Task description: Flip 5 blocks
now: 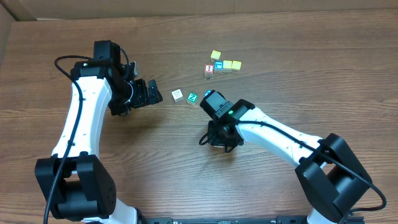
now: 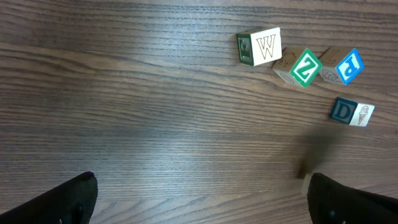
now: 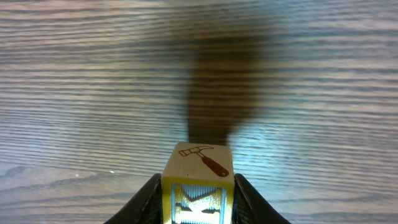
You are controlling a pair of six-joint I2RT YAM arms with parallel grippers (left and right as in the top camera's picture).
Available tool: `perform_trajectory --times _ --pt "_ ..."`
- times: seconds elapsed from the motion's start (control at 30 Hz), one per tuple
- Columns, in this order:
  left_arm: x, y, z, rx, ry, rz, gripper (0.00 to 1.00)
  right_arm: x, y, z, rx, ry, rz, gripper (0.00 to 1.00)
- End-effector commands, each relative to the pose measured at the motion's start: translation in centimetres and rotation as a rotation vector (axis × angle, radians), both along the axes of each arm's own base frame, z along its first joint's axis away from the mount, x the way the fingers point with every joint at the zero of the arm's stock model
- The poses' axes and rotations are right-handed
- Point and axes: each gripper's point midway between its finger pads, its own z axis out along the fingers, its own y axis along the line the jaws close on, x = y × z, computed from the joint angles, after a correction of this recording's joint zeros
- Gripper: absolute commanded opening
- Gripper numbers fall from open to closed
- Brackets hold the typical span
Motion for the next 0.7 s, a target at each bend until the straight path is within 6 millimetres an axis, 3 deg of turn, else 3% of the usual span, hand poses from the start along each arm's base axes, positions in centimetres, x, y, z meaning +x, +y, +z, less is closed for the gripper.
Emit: perform_trajectory --times 0.0,0.2,0.67 --pt "0.5 -0.4 0.2 0.006 -0.011 -0.013 1.0 1.3 0.5 1.1 -0.014 -0.084 -0.039 0.32" --pt "0.5 -0.4 0.2 0.006 -0.011 -0.013 1.0 2.3 1.6 1.4 0.003 -0.151 -0.061 0.32" --pt "0.5 -0.4 0.2 0.006 -0.011 -0.013 1.0 3.1 1.1 0.4 -0.024 -0.201 -0.057 0.33"
